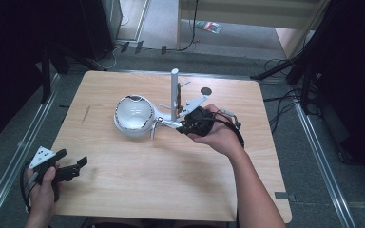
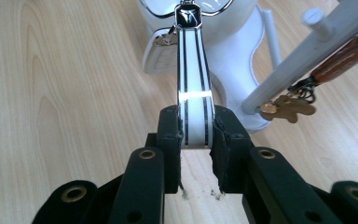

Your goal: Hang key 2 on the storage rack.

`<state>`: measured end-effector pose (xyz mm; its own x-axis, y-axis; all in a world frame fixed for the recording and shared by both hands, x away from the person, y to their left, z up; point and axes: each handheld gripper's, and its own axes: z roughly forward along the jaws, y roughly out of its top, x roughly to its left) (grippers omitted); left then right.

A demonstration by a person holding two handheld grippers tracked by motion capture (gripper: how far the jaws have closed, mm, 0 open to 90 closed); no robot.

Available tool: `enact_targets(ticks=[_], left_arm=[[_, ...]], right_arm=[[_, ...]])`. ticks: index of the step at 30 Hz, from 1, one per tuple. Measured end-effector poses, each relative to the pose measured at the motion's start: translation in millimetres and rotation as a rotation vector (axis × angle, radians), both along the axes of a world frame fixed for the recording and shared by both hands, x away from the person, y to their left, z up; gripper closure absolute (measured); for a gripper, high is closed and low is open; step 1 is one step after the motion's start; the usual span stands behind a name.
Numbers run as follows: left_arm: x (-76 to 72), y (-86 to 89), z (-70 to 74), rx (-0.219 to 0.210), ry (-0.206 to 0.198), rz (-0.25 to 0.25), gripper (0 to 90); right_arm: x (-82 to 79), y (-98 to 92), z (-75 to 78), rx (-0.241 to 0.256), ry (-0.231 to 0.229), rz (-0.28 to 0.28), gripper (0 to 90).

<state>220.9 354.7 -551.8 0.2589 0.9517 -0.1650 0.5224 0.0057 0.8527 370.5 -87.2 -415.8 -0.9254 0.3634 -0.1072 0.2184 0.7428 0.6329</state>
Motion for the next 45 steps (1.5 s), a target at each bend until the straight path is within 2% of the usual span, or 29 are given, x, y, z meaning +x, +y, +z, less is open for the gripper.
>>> enact_targets(ticks=[11, 24, 37, 45], left_arm=[[-0.1, 0.0, 0.0, -0.001, -0.001, 0.000, 7.9], [0.0, 0.0, 0.0, -0.001, 0.000, 0.000, 7.9], [-0.1, 0.2, 0.1, -0.002, 0.000, 0.000, 7.9], [-0.1, 0.2, 0.1, -0.002, 0.000, 0.000, 8.0]], right_arm=[[12.4, 1.4, 19.9, 0.009, -0.021, -0.038, 75.4], [24.9, 1.4, 34.0, 0.003, -0.027, -0.051, 75.4], [38.7, 0.6, 34.7, -0.004, 0.002, -0.063, 75.3], [45.3, 1.8, 34.5, 0.016, 0.020, -0.077, 75.1]])
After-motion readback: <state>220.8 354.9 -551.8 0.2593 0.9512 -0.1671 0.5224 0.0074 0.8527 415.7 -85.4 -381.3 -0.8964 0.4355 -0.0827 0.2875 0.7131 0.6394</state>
